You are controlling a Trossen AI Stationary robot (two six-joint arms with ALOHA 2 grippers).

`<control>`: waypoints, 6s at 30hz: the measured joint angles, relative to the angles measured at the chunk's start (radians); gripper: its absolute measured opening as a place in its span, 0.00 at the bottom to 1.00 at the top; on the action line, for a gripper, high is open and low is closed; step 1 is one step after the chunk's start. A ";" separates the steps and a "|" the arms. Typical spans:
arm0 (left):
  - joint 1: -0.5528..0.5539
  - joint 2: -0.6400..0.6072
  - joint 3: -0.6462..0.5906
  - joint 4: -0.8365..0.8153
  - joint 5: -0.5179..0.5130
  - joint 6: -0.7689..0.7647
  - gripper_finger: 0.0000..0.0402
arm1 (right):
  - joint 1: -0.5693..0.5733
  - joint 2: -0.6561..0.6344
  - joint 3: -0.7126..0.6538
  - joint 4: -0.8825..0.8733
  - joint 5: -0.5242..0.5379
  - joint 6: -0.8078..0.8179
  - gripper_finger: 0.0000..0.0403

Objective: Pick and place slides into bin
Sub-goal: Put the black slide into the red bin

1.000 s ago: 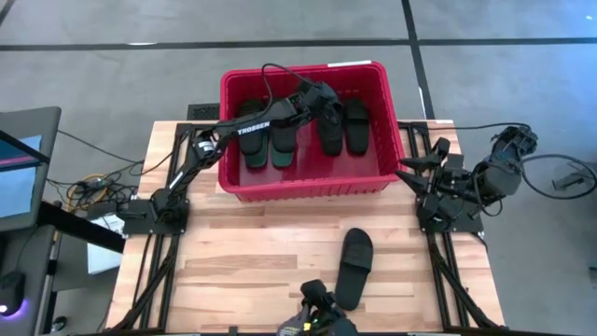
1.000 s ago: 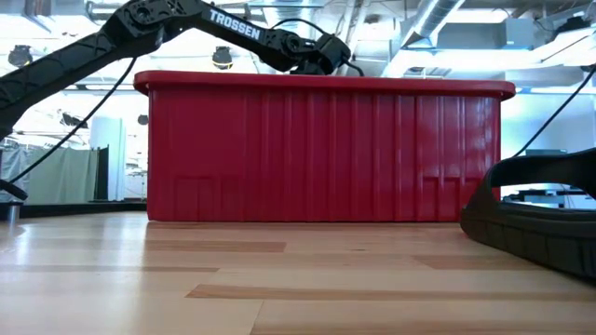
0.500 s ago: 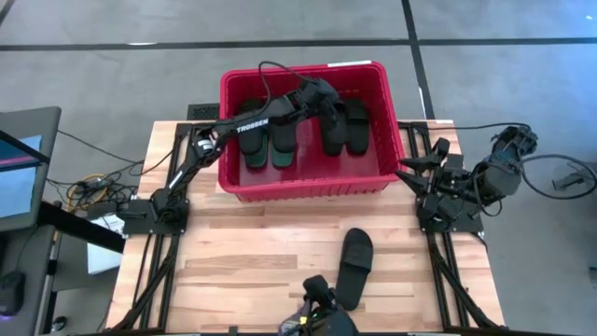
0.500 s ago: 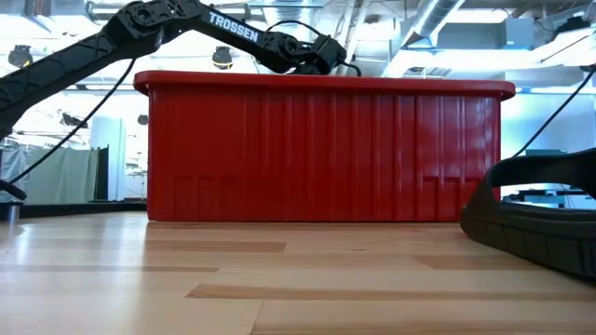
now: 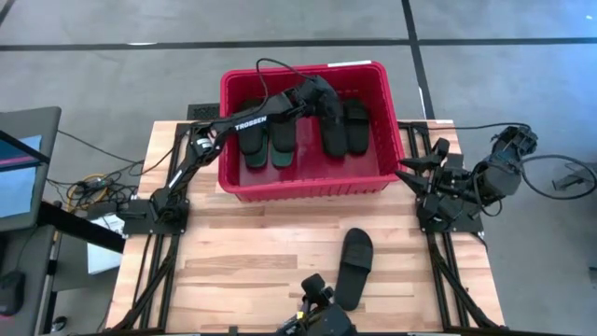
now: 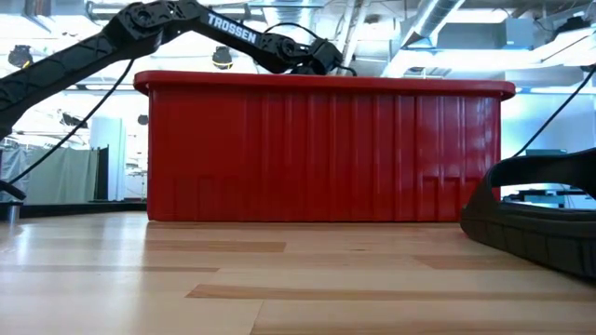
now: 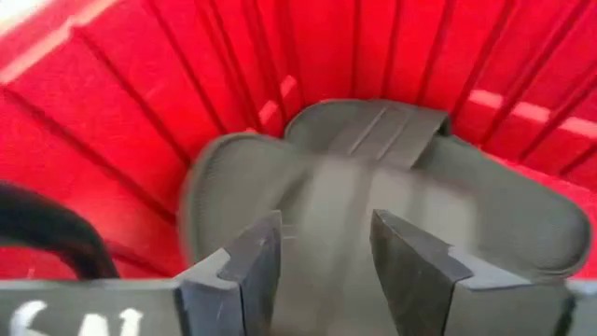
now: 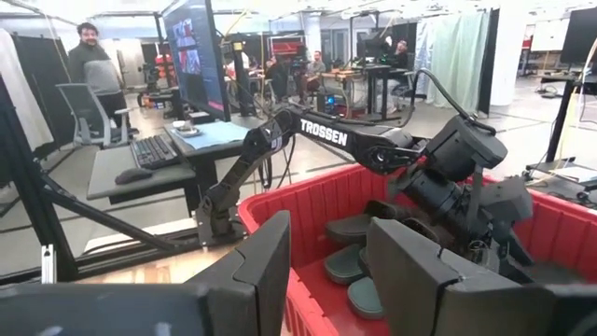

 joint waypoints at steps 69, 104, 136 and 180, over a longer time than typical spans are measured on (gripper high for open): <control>-0.958 -0.445 -0.075 -0.752 -0.755 -0.582 0.39 | 0.120 0.325 0.000 -0.356 -0.283 0.593 0.33; -1.245 -0.649 -0.495 -1.119 -1.048 -1.259 0.39 | 0.174 1.169 0.415 -0.889 -0.375 1.209 0.33; -1.280 -0.661 -0.495 -1.119 -1.045 -1.298 0.39 | 0.124 1.325 0.409 -0.798 -0.386 1.071 0.33; -1.293 -0.660 -0.495 -1.119 -1.063 -1.308 0.39 | 0.076 1.316 0.651 -1.143 -0.323 1.128 0.01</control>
